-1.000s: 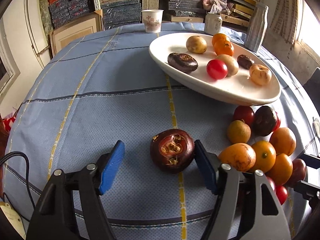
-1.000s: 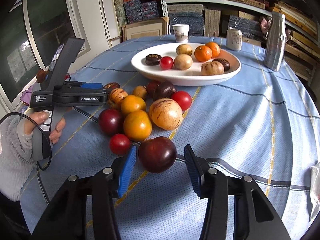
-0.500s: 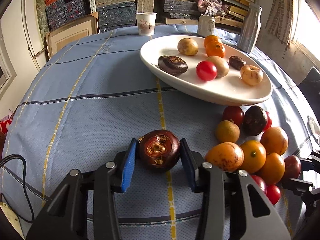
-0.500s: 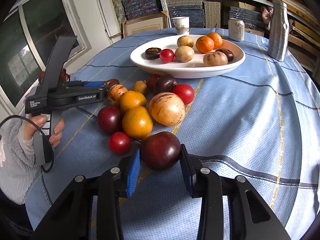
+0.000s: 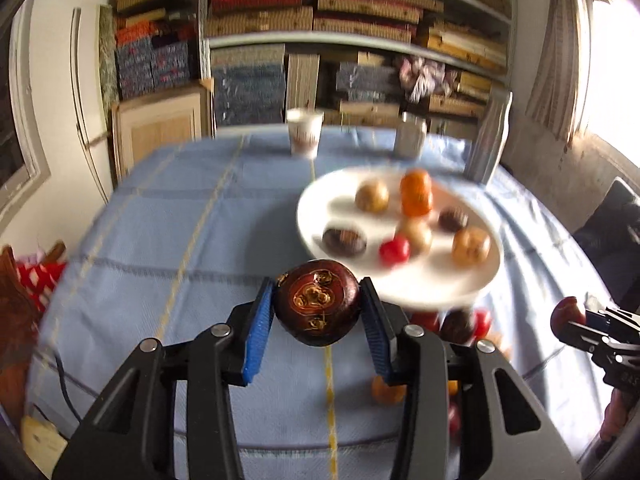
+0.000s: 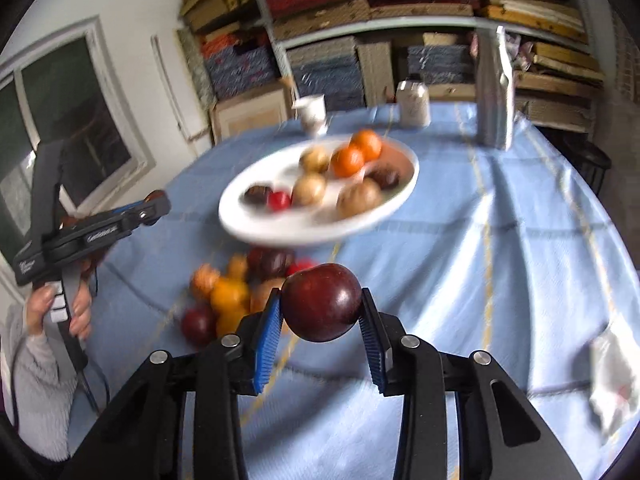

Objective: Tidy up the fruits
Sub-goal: 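Lift both fruits onto the white plate and open both tools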

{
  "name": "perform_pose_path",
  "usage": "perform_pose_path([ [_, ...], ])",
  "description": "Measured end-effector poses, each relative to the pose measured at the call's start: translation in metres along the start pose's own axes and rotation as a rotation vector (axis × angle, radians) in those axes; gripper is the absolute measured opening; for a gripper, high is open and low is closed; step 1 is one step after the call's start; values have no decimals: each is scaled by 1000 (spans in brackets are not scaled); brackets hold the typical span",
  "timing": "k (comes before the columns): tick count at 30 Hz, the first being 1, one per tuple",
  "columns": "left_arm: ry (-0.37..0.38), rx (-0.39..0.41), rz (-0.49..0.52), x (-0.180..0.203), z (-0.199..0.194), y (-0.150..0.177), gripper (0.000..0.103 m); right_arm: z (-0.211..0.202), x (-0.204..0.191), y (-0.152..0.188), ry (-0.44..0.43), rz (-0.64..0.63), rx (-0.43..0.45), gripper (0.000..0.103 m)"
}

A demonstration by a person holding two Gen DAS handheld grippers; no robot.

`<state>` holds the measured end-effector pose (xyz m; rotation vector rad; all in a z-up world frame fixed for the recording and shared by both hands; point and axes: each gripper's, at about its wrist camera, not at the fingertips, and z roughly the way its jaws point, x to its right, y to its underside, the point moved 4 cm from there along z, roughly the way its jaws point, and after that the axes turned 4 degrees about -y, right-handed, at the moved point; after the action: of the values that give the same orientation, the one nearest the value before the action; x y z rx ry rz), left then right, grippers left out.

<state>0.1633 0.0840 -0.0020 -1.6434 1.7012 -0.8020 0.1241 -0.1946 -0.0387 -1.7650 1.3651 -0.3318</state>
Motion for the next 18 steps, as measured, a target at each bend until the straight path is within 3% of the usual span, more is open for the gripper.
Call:
perform_pose_path([
  [4, 8, 57, -3, 11, -7, -43, 42, -16, -10, -57, 23, -44, 87, 38],
  [8, -7, 80, 1, 23, 9, -71, 42, -6, -22, -92, -14, -45, 116, 38],
  [14, -5, 8, -13, 29, 73, -76, 42, 52, -19, -82, -82, 41, 51, 39],
  [18, -6, -51, -22, 26, 122, -68, 42, 86, -11, -69, -29, 40, -17, 39],
])
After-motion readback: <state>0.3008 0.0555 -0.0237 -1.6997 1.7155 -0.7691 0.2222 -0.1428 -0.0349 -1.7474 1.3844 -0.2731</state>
